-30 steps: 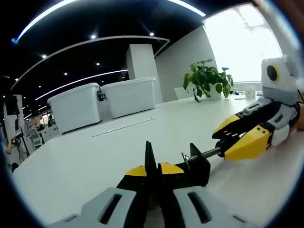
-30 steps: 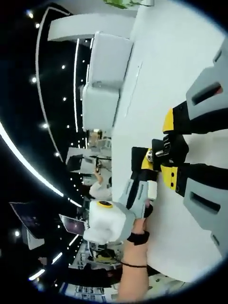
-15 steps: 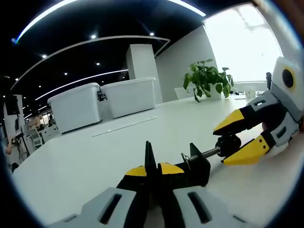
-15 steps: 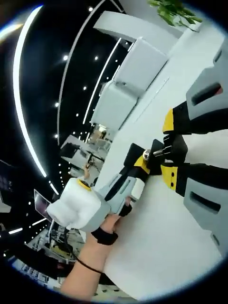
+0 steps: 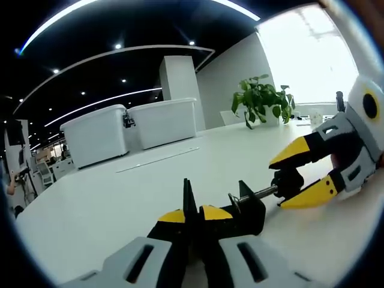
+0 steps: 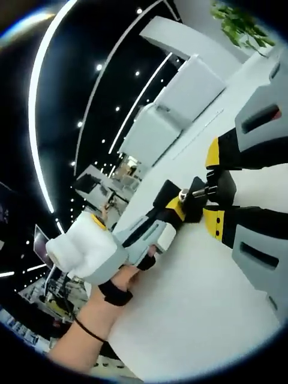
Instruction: Clamp the fixed fixture on the desktop, loosen the retaining clip, secure it to the edge of the desk, and tighten the retaining clip.
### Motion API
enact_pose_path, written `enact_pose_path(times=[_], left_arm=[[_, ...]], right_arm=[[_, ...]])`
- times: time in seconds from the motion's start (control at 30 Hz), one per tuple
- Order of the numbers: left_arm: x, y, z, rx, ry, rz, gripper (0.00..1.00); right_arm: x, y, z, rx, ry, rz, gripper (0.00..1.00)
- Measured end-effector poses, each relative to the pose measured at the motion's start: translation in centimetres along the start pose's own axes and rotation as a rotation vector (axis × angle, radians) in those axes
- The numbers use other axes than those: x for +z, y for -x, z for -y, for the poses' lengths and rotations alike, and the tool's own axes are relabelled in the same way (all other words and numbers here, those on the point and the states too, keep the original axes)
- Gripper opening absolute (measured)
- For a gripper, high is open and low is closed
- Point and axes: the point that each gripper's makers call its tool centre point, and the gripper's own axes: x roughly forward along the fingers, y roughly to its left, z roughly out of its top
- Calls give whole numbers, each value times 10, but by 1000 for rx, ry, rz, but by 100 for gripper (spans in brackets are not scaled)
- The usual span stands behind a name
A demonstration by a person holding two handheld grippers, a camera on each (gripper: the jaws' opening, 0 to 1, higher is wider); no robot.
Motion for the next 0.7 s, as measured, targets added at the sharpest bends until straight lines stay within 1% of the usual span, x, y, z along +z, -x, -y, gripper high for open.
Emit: enact_pose_path(times=[0.1,0.2,0.27,0.33,0.4,0.6,0.7], left_arm=[[0,0,0,1,-2,0,7],[0,0,0,1,-2,0,7],[0,0,0,0,-2,0,7],[0,0,0,0,-1,0,7],[0,-1,0,0,-1,0,7],[0,-1,0,1,-3,0,7],[0,-1,0,1,-3,0,7]], right_arm=[[0,-1,0,-8,39,-5,22],[1,-1,0,-23,151,-13,22],[3,-1,1,-48,270,-14,21],[4,-1,-2,-55,329,-27,20],[4,-1,-4,-58,360,-29,20],[4,-2,-3,-56,352,-31,20],[4,-1,-2,-53,304,-21,20]])
